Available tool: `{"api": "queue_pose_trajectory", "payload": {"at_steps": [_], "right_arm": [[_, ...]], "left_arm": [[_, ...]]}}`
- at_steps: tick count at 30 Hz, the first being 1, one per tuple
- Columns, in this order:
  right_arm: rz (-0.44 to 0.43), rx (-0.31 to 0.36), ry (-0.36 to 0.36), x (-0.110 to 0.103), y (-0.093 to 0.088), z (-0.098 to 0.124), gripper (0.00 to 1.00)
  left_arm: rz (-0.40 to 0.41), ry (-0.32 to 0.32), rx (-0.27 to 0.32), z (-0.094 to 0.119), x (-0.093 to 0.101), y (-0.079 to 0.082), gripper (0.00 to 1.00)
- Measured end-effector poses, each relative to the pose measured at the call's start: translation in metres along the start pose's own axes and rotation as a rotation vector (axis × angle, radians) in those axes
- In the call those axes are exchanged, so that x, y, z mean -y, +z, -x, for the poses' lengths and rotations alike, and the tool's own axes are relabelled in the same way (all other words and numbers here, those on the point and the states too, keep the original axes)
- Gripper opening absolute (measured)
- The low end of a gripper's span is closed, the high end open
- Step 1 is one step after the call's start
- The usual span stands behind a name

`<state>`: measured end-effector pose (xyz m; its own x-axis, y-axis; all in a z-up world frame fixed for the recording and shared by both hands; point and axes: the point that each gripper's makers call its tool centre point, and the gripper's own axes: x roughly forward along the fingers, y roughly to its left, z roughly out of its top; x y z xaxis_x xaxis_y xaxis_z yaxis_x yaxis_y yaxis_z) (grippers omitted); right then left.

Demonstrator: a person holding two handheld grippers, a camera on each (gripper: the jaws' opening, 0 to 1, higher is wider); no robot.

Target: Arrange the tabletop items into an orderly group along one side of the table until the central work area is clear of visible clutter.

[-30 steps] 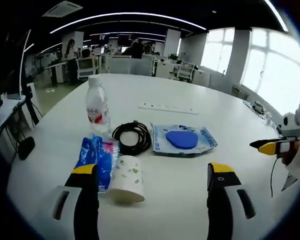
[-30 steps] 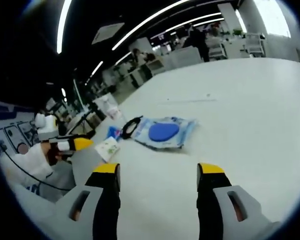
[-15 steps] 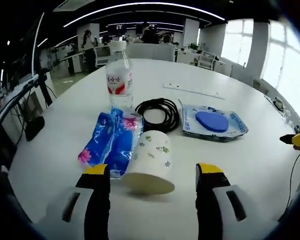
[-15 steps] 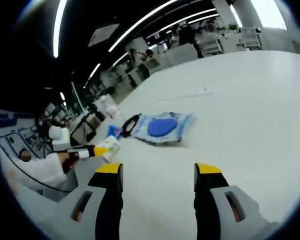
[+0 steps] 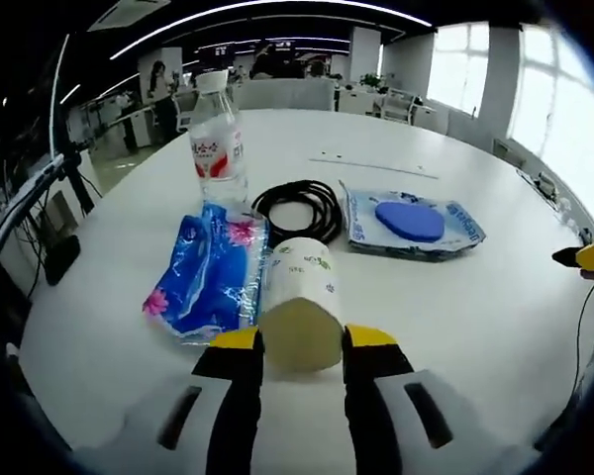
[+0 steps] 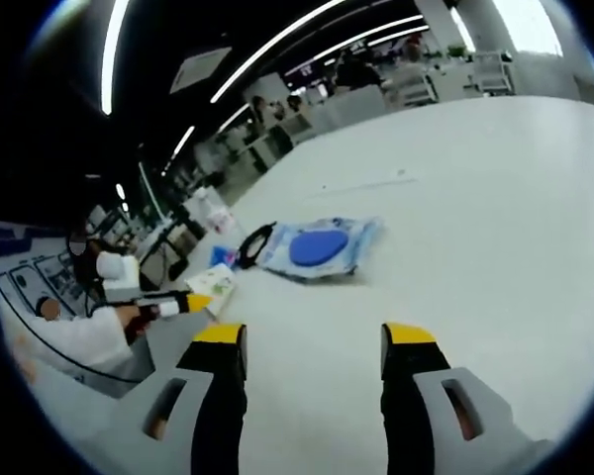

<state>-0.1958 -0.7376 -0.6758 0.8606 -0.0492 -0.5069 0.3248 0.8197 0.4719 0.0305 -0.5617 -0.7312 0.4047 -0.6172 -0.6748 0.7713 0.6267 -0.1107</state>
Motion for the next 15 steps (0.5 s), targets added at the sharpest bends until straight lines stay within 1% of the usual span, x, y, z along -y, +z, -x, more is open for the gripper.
{"api": "queue_pose_trajectory", "payload": {"at_steps": [2, 4, 5, 6, 7, 8, 9, 10, 11, 12, 13, 14, 15], "right_arm": [[0.006, -0.002, 0.0, -0.001, 0.0, -0.001, 0.53], [0.04, -0.012, 0.004, -0.006, -0.001, -0.003, 0.53], [0.055, -0.02, 0.007, -0.007, -0.002, -0.004, 0.53], [0.081, -0.032, 0.013, -0.011, -0.004, -0.006, 0.54], [0.092, -0.038, 0.018, -0.013, -0.006, -0.007, 0.54], [0.11, -0.046, 0.028, -0.018, -0.008, -0.009, 0.54], [0.122, -0.053, 0.034, -0.02, -0.01, -0.01, 0.54], [0.15, -0.068, 0.038, -0.024, -0.013, -0.012, 0.54], [0.182, -0.079, 0.033, -0.025, -0.014, -0.013, 0.54], [0.218, -0.084, 0.026, -0.026, -0.015, -0.014, 0.53], [0.239, -0.091, 0.034, -0.03, -0.016, -0.015, 0.53], [0.254, -0.094, 0.046, -0.034, -0.017, -0.016, 0.54], [0.274, -0.098, 0.056, -0.039, -0.017, -0.017, 0.54]], "left_arm": [[0.045, -0.061, -0.01, 0.007, 0.013, 0.001, 0.29], [0.023, -0.09, -0.02, 0.014, 0.023, 0.001, 0.28], [0.007, -0.115, -0.044, 0.017, 0.029, -0.002, 0.27], [0.009, -0.133, -0.051, 0.019, 0.033, -0.002, 0.27], [0.016, -0.137, -0.037, 0.019, 0.035, 0.001, 0.26], [0.039, -0.165, -0.038, 0.022, 0.04, 0.003, 0.26], [0.068, -0.192, -0.058, 0.025, 0.047, 0.001, 0.25], [0.114, -0.203, -0.101, 0.027, 0.05, -0.002, 0.24], [0.128, -0.209, -0.114, 0.028, 0.052, -0.003, 0.24], [0.128, -0.225, -0.133, 0.029, 0.055, -0.004, 0.24], [0.123, -0.247, -0.171, 0.031, 0.06, -0.007, 0.23], [0.122, -0.247, -0.173, 0.031, 0.061, -0.004, 0.23], [0.125, -0.265, -0.187, 0.033, 0.064, -0.004, 0.23]]}}
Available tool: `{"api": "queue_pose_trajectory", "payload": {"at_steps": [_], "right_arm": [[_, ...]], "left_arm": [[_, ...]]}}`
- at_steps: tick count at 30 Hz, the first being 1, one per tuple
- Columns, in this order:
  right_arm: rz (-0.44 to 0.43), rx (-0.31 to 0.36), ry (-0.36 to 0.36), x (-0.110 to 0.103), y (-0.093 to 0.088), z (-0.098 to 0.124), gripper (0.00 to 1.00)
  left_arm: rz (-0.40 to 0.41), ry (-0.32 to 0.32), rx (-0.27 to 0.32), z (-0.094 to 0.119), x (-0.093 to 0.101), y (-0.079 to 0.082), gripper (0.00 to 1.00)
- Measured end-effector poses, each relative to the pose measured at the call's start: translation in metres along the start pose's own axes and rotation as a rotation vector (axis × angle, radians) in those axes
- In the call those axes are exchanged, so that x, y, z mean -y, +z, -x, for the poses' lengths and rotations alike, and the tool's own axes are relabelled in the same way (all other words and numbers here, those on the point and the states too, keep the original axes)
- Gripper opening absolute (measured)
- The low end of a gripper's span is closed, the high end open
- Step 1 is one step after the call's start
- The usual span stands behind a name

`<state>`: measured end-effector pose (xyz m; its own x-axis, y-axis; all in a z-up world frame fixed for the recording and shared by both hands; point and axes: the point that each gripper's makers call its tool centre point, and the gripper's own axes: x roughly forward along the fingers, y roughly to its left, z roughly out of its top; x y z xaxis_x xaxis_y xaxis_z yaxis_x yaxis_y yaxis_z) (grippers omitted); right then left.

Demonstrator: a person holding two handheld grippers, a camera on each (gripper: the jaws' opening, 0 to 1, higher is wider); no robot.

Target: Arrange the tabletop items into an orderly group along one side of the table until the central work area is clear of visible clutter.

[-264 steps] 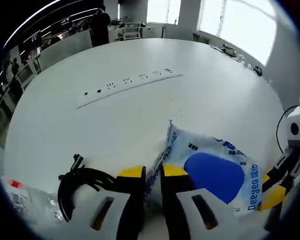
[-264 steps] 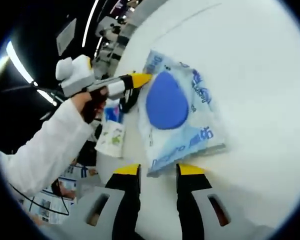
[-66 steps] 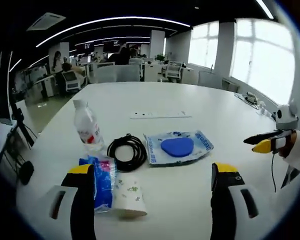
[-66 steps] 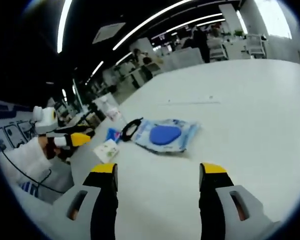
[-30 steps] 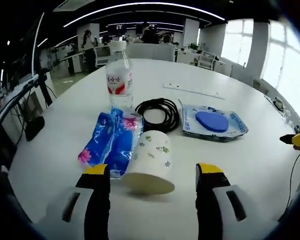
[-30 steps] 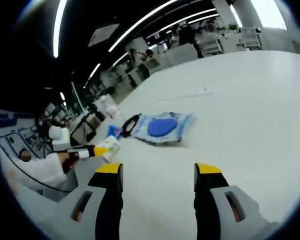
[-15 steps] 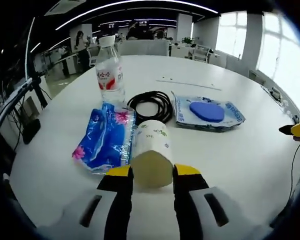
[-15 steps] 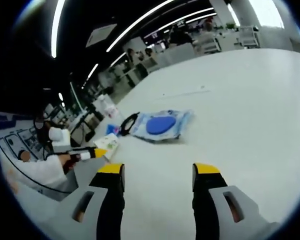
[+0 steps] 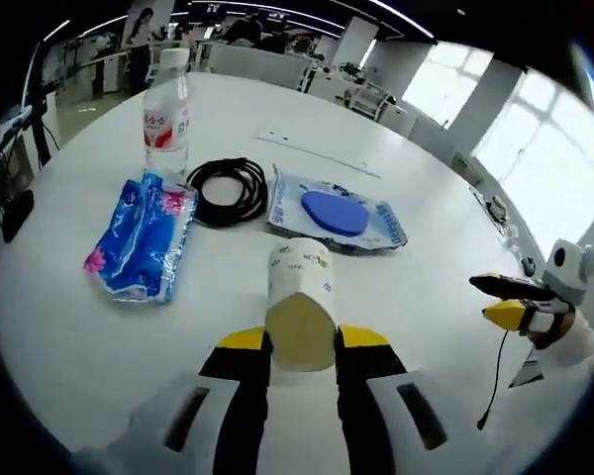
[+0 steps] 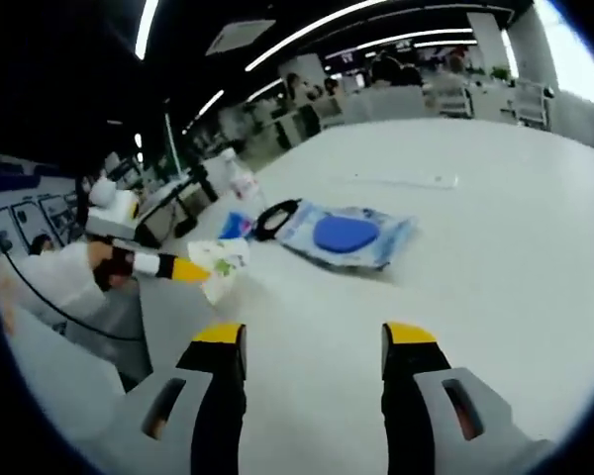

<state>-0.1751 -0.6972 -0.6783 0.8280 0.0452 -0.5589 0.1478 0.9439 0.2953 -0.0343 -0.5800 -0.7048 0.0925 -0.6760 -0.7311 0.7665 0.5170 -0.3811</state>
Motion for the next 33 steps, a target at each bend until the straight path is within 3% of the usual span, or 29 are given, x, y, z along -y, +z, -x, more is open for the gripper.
{"api": "queue_pose_trajectory", "payload": {"at_steps": [4, 7, 10, 13, 17, 21, 23, 24, 26, 28, 31, 33], "right_arm": [[0.118, -0.013, 0.019, -0.01, 0.003, -0.004, 0.55], [0.231, -0.032, 0.029, -0.017, 0.002, -0.008, 0.54], [0.398, -0.058, 0.058, -0.031, 0.002, -0.013, 0.57], [0.603, -0.059, 0.063, -0.044, 0.007, -0.016, 0.58], [0.83, 0.0, -0.012, -0.049, 0.025, -0.017, 0.53], [0.919, 0.082, -0.038, -0.056, 0.042, -0.016, 0.55], [0.972, 0.108, -0.047, -0.058, 0.049, -0.016, 0.54], [1.019, 0.092, -0.072, -0.054, 0.05, -0.014, 0.53], [1.088, 0.13, -0.081, -0.056, 0.056, -0.013, 0.51], [1.127, 0.151, -0.023, -0.065, 0.054, -0.014, 0.5], [1.275, 0.156, -0.005, -0.074, 0.052, -0.015, 0.49], [1.28, 0.179, 0.002, -0.08, 0.055, -0.013, 0.45]], "left_arm": [[0.068, -0.098, -0.063, 0.007, 0.023, 0.0, 0.22], [0.075, -0.132, -0.102, 0.01, 0.033, 0.0, 0.21], [0.168, -0.221, -0.132, 0.014, 0.052, 0.0, 0.2], [0.179, -0.252, -0.164, 0.016, 0.059, -0.004, 0.19], [0.291, -0.335, -0.17, 0.02, 0.077, 0.0, 0.19], [0.329, -0.366, -0.168, 0.021, 0.084, 0.002, 0.19], [0.399, -0.444, -0.168, 0.027, 0.101, 0.005, 0.19], [0.432, -0.451, -0.129, 0.027, 0.103, 0.012, 0.18], [0.476, -0.497, -0.144, 0.031, 0.11, 0.014, 0.18], [0.497, -0.521, -0.141, 0.034, 0.114, 0.015, 0.18], [0.522, -0.563, -0.15, 0.037, 0.122, 0.015, 0.18], [0.525, -0.58, -0.163, 0.038, 0.127, 0.013, 0.18]]}}
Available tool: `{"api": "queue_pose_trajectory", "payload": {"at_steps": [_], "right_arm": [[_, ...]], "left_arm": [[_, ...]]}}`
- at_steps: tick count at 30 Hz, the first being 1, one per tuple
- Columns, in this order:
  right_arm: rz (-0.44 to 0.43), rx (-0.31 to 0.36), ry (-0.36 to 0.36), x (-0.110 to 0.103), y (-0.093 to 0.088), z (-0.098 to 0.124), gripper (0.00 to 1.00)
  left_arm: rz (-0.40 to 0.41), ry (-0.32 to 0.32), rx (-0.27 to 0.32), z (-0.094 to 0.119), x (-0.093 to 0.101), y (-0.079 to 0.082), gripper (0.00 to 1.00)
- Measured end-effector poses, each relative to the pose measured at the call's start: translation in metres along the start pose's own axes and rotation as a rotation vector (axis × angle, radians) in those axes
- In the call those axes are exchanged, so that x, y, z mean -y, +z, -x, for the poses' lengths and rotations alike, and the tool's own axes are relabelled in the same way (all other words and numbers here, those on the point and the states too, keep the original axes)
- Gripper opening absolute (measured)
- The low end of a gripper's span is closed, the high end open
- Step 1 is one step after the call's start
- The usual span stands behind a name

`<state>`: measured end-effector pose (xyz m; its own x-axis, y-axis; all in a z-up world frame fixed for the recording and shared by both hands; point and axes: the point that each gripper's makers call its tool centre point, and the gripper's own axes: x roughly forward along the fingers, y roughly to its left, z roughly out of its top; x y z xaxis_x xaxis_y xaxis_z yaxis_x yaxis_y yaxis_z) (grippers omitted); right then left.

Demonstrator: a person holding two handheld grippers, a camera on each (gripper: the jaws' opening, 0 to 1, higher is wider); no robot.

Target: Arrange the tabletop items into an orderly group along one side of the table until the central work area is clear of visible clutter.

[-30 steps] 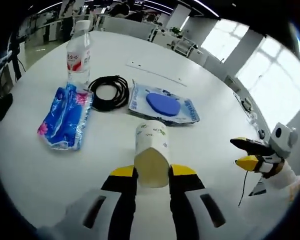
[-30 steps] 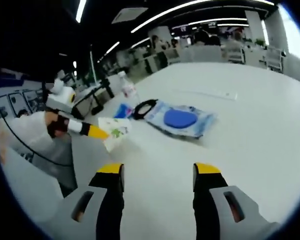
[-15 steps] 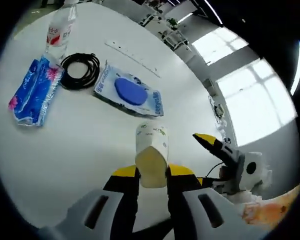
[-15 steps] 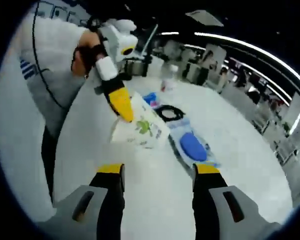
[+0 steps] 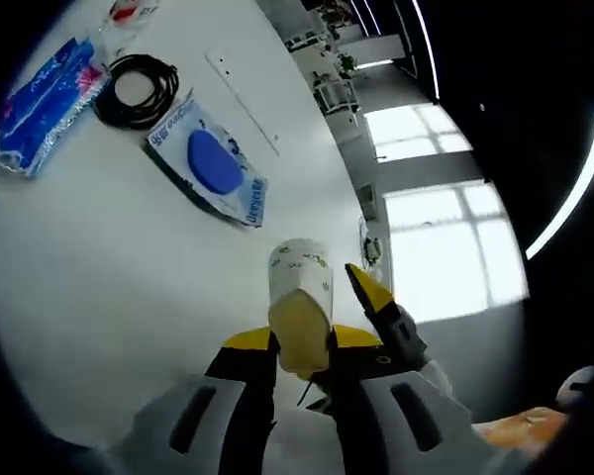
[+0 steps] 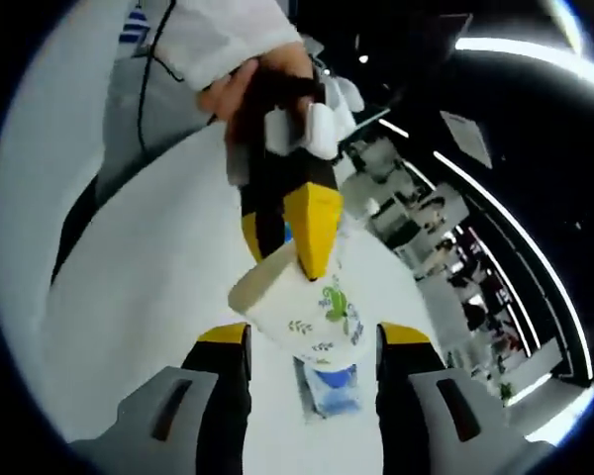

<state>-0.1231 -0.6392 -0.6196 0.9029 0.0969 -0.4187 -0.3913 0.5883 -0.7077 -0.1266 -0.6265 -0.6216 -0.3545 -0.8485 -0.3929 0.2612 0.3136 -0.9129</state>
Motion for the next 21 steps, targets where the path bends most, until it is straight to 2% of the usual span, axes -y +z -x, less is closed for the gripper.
{"api": "queue_pose_trajectory", "payload": {"at_steps": [3, 7, 16, 18, 21], "right_arm": [[0.01, -0.002, 0.006, 0.0, 0.001, 0.0, 0.4], [0.019, 0.009, -0.006, 0.003, 0.003, 0.001, 0.37], [0.004, 0.052, 0.029, -0.002, 0.011, -0.002, 0.2], [-0.064, 0.063, 0.02, 0.0, 0.012, -0.003, 0.19], [-0.25, 0.115, 0.011, 0.005, 0.015, -0.003, 0.17]], "left_arm": [[0.02, -0.026, 0.017, 0.002, 0.003, 0.002, 0.18], [0.021, -0.03, 0.008, 0.003, 0.002, 0.001, 0.18], [0.029, -0.041, 0.031, 0.005, -0.002, 0.0, 0.21], [0.019, -0.043, 0.025, 0.005, -0.002, 0.0, 0.22], [0.012, -0.064, 0.036, 0.006, 0.002, 0.002, 0.24]]}}
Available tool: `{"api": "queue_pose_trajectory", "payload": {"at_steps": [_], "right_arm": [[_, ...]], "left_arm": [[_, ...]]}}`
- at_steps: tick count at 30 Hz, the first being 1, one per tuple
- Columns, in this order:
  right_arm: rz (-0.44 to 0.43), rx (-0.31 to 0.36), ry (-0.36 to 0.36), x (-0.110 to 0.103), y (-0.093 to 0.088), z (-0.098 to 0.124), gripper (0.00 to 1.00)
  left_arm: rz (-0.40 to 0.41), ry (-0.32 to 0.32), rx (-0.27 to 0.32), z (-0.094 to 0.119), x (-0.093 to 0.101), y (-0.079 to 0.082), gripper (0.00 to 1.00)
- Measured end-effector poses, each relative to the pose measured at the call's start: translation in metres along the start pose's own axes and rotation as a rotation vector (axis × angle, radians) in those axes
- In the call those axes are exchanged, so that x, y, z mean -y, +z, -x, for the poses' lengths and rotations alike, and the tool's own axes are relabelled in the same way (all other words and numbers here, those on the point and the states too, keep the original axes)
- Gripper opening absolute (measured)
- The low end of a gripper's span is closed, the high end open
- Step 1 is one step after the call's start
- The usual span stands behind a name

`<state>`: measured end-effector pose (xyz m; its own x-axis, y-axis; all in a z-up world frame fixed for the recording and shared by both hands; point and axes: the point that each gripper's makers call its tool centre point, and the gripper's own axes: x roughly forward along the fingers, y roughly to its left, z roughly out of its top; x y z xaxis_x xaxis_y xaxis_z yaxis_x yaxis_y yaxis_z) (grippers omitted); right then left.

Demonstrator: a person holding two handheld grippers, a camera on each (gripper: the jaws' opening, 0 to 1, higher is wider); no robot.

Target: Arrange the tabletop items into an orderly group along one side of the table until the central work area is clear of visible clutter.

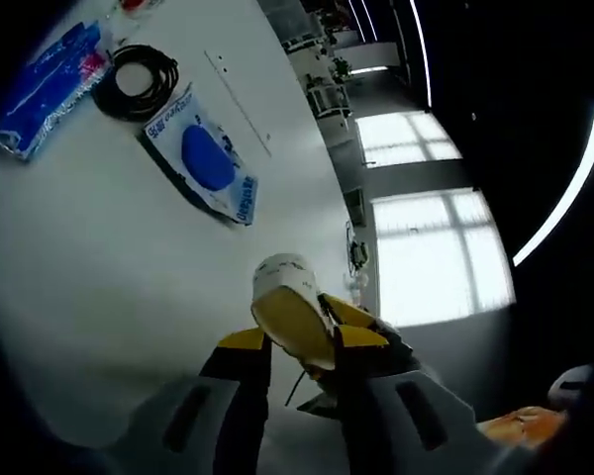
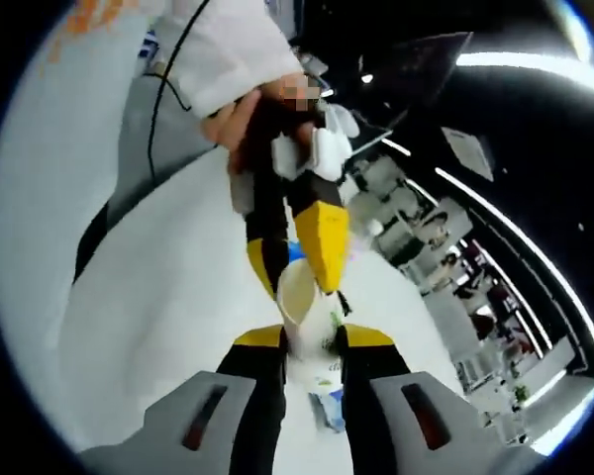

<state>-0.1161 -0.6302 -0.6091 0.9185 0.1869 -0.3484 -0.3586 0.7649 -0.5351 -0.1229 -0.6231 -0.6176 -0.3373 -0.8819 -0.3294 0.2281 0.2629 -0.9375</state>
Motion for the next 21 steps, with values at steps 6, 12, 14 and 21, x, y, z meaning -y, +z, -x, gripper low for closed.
{"api": "queue_pose_trajectory", "payload": {"at_steps": [6, 12, 14, 21], "right_arm": [[-0.115, 0.006, 0.004, -0.007, -0.015, 0.013, 0.17], [-0.337, 0.037, -0.014, -0.005, -0.024, 0.02, 0.18], [-0.345, 0.041, -0.006, -0.007, -0.026, 0.021, 0.18], [-0.336, 0.038, 0.029, -0.023, -0.023, 0.018, 0.19]], "left_arm": [[-0.186, 0.039, -0.009, 0.0, 0.0, 0.0, 0.32], [-0.442, 0.113, -0.019, 0.009, -0.007, 0.005, 0.34], [-0.514, 0.134, -0.001, 0.01, -0.007, 0.007, 0.36], [-0.47, 0.119, -0.008, 0.003, 0.0, 0.008, 0.33]]}}
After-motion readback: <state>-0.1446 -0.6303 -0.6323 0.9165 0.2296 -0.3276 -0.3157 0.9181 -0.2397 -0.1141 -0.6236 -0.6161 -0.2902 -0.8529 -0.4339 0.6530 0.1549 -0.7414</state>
